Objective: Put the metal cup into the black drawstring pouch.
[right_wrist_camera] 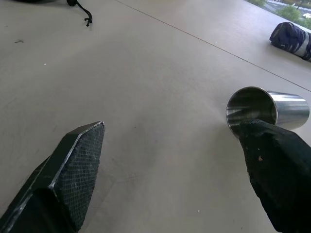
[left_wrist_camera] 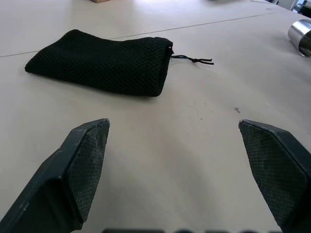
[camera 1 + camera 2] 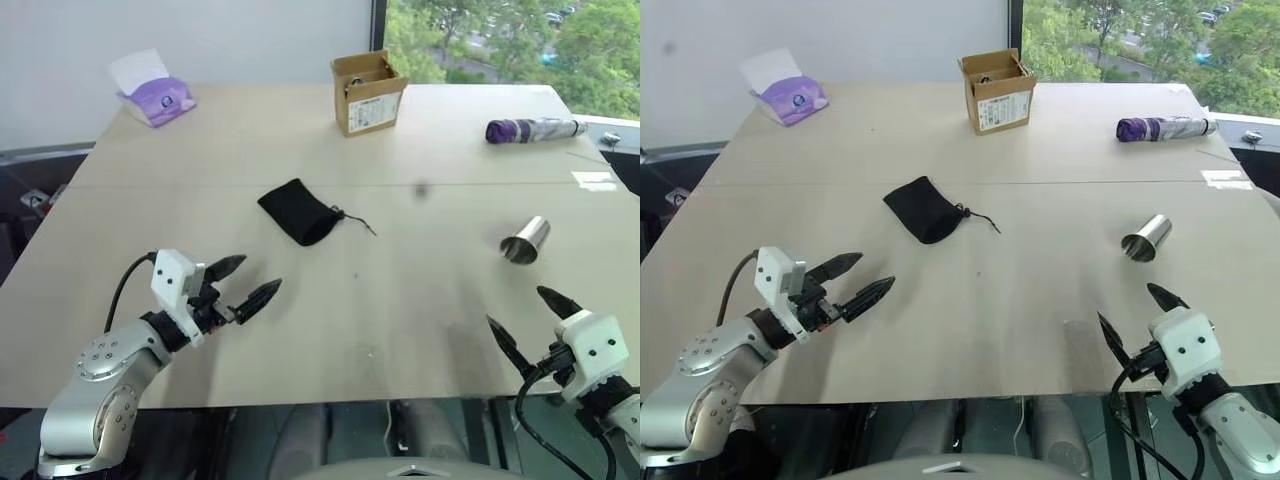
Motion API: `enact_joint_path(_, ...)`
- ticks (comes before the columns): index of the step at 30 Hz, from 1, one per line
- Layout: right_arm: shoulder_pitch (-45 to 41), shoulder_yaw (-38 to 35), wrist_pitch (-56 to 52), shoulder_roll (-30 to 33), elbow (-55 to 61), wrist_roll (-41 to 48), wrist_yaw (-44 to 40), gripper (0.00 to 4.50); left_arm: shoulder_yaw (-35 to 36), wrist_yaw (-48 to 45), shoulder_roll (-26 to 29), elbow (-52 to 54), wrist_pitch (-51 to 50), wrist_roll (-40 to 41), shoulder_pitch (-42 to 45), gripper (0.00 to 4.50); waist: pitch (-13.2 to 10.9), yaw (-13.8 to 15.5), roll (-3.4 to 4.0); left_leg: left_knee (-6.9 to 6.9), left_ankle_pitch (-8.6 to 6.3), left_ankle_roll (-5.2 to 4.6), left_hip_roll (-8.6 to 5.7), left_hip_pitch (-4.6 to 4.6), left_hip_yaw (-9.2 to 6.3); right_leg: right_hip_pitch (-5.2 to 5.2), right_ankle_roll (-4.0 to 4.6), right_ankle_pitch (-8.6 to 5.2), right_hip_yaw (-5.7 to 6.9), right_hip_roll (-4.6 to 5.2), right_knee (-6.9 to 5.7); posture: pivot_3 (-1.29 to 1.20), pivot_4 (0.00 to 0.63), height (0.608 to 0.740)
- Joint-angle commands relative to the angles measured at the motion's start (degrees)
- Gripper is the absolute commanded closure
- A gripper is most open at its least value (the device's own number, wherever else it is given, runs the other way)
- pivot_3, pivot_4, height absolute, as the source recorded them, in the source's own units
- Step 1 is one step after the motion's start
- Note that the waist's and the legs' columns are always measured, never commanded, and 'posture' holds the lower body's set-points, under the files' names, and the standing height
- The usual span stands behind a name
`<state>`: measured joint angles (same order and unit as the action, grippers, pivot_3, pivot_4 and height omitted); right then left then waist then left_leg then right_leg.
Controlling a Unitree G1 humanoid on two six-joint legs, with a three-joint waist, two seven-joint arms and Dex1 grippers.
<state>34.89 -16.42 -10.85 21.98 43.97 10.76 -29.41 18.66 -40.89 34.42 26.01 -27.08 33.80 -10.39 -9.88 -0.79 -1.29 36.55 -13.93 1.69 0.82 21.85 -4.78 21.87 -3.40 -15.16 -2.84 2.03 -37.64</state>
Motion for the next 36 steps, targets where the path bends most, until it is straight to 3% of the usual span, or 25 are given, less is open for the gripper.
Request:
enact_joint_path(1, -1.65, 0.1, 1.61, 0.65, 0.72, 0.58, -0.26, 0.0, 0.7, 0.53, 1.15, 2.24, 0.11, 0.15, 1.28, 0.03, 0.0, 0.04, 0.0, 0.0, 0.0, 0.0, 0.0, 0.0, 0.0, 0.0, 0.0, 0.0, 0.0, 0.0, 0.0, 0.0, 0.15, 0.74)
enact_joint_path(8, -7.27, 4.2, 3.5, 4.79, -0.06, 1.86, -5.4, 0.0, -5.84, 7.6, 3.32, 4.88, -4.21, -5.77, 11.29, 0.03, -0.02, 0.26, -0.02, 0.09, 0.01, -0.01, -0.08, -0.02, -0.03, -0.05, -0.01, 0.0, 0.0, 0.0, -0.02, 0.0, 0.15, 0.74)
enact_joint_path(13, -9.31, 6.28, 5.63, 8.57, 0.43, 4.71, -10.74, 0.0, -20.17, 15.99, 9.4, 9.11, -17.16, -19.48, 23.34, 0.03, -0.05, 0.05, -0.04, 0.03, 0.01, -0.01, -0.18, 0.02, -0.12, -0.06, -0.07, 0.04, 0.04, -0.01, -0.01, 0.0, 0.15, 0.74)
enact_joint_path(20, -10.2, 6.27, 6.22, 9.77, -0.25, 4.65, -11.05, 0.0, -35.87, 17.57, 7.58, 2.13, -28.52, -27.59, 39.55, 0.03, -0.08, 0.02, -0.06, -0.02, 0.01, -0.01, -0.2, 0.05, -0.18, -0.06, -0.23, 0.12, 0.12, -0.02, 0.01, 0.0, 0.15, 0.74)
enact_joint_path(25, -9.83, 6.57, 5.91, 9.04, 0.59, 3.69, -9.29, 0.0, -42.79, 19.05, 4.27, -4.64, -27.65, -34.03, 45.23, 0.03, -0.09, -0.09, -0.07, 0.0, 0.01, -0.01, -0.21, 0.04, -0.19, -0.06, -0.25, 0.12, 0.12, -0.03, 0.0, 0.0, 0.15, 0.74)
enact_joint_path(32, -8.79, 7.27, 3.62, 8.22, 2.45, 2.63, -6.16, 0.0, -45.14, 17.87, 1.7, -10.62, -27.87, -38.48, 48.51, 2.31, -0.1, 0.08, -0.07, -0.01, 0.01, -0.01, -0.23, 0.12, -0.25, -0.02, -0.24, 0.12, 0.17, -0.02, 0.0, 0.0, 0.15, 0.74)
enact_joint_path(35, -8.73, 7.59, 1.91, 7.92, 3.24, 1.77, -4.44, 0.0, -44.87, 16.88, 1.79, -11.18, -27.45, -39.39, 48.49, 3.86, -0.1, 0.0, -0.07, 0.0, 0.01, -0.01, -0.23, 0.11, -0.24, -0.03, -0.24, 0.12, 0.16, -0.01, -0.01, 0.0, 0.15, 0.74)
enact_joint_path(36, -8.78, 7.78, 1.25, 7.76, 3.45, 1.52, -3.83, 0.0, -44.72, 16.6, 1.77, -11.31, -27.34, -39.63, 48.44, 4.17, -0.1, -0.01, -0.07, 0.0, 0.01, -0.01, -0.23, 0.11, -0.24, -0.03, -0.24, 0.12, 0.16, -0.01, -0.01, 0.0, 0.15, 0.74)
